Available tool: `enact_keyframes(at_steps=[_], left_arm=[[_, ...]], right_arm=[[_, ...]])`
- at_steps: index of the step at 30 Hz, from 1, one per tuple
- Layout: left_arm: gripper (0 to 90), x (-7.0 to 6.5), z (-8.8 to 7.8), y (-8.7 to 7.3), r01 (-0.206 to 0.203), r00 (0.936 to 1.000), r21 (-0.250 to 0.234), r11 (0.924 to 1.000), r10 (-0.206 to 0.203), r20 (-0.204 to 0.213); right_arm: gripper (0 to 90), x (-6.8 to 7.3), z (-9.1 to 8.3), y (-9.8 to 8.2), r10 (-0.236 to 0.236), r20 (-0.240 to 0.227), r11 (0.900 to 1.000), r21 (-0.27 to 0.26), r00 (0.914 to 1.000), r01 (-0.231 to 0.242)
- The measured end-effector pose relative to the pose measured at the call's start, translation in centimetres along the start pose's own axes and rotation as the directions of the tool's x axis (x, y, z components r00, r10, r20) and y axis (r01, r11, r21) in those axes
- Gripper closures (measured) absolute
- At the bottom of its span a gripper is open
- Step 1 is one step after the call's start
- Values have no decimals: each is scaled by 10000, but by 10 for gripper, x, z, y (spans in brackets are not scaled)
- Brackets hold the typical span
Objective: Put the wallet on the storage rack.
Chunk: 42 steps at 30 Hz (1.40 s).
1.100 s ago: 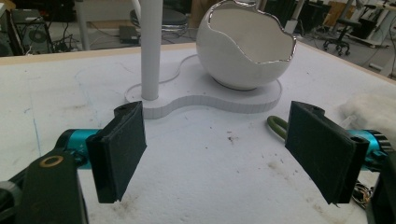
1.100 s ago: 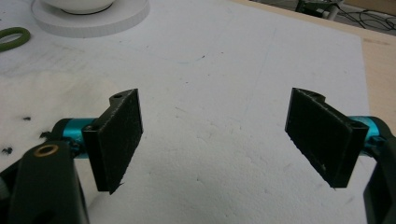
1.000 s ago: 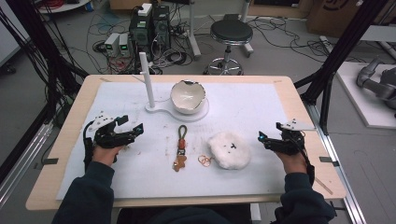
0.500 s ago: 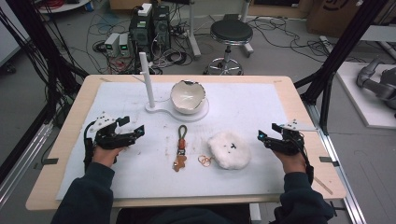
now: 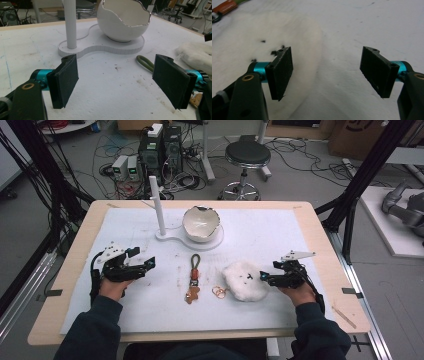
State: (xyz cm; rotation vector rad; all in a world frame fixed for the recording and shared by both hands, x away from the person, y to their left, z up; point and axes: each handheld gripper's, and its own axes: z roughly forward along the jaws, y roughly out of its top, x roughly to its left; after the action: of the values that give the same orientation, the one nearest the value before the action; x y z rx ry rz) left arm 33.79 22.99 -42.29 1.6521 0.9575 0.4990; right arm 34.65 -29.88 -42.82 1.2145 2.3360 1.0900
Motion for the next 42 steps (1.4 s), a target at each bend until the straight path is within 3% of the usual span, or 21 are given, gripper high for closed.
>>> enact_keyframes(at_steps=[3, 4, 6, 11, 13, 14, 15, 17, 20, 24, 29, 30, 31, 32, 33, 34, 35, 36, 37, 42], left_arm=[[208, -1, 0, 0, -17, 10000, 15, 10000, 17, -2], [209, -1, 0, 0, -17, 10000, 15, 10000, 17, -2], [210, -1, 1, 0, -29, 10000, 25, 10000, 29, -13], [215, -1, 1, 0, -22, 10000, 56, 10000, 21, 14], [218, -2, 2, 0, -34, 10000, 98, 9999, 34, 67], [222, -2, 2, 0, -34, 10000, 98, 9999, 34, 67], [234, -3, 3, -1, -33, 9999, 123, 9999, 31, 165], [267, -4, 4, 0, 6, 9993, 165, 9999, -12, 375], [274, -9, 7, 1, 79, 9985, 111, 9999, -85, 538], [255, -20, 14, 6, 44, 9967, 86, 10000, -51, 809], [255, -41, 29, 11, -157, 9837, 247, 9996, 111, 1796], [255, -41, 29, 11, -157, 9837, 247, 9996, 111, 1796], [255, -51, 36, 12, -239, 9744, 326, 9992, 160, 2241], [256, -51, 36, 12, -239, 9744, 326, 9992, 160, 2241], [256, -61, 41, 13, -349, 9644, 416, 9985, 227, 2635], [258, -61, 41, 13, -349, 9644, 416, 9985, 227, 2635], [259, -68, 46, 13, -386, 9549, 497, 9980, 222, 2962], [259, -68, 46, 13, -386, 9549, 497, 9980, 222, 2962], [259, -74, 50, 13, -450, 9484, 573, 9973, 246, 3160], [258, -83, 56, 12, -420, 9399, 573, 9975, 199, 3409]], right_arm=[[270, 4, 4, -1, -238, -652, 9992, 295, 9976, 258], [270, 4, 4, -1, -238, -652, 9992, 295, 9976, 258], [290, 8, 11, -3, -316, -986, 9937, 1040, 9946, 419], [463, 9, 14, -3, 14, -1590, 9894, 1437, 9873, 217], [617, 9, 14, -2, 179, -2036, 9871, 1591, 9789, 151], [617, 9, 14, -2, 179, -2036, 9871, 1591, 9789, 151], [724, 11, 13, -1, 157, -2034, 9875, 1570, 9790, 168], [776, 11, 10, 2, -191, -2014, 9912, 1242, 9793, 449], [789, 15, 3, 8, -790, -1912, 9957, 322, 9784, 867], [797, 22, -4, 16, -1268, -1989, 9901, -847, 9718, 1119], [797, 30, -7, 23, -1644, -2537, 9772, -1736, 9532, 1223], [797, 32, -7, 25, -1679, -2657, 9753, -1849, 9493, 1208], [797, 34, -7, 25, -1804, -2752, 9717, -1988, 9443, 1278], [797, 34, -7, 25, -1804, -2752, 9717, -1988, 9443, 1278], [797, 38, -6, 28, -1971, -2885, 9670, -2147, 9370, 1373], [797, 39, -6, 28, -2008, -2967, 9663, -2168, 9336, 1390], [796, 41, -5, 29, -2095, -3011, 9641, -2224, 9303, 1452], [796, 42, -5, 30, -2157, -3072, 9616, -2317, 9269, 1469], [796, 44, -5, 31, -2238, -3170, 9590, -2404, 9217, 1501], [796, 56, -2, 38, -2560, -3570, 9468, -2802, 8984, 1584]])
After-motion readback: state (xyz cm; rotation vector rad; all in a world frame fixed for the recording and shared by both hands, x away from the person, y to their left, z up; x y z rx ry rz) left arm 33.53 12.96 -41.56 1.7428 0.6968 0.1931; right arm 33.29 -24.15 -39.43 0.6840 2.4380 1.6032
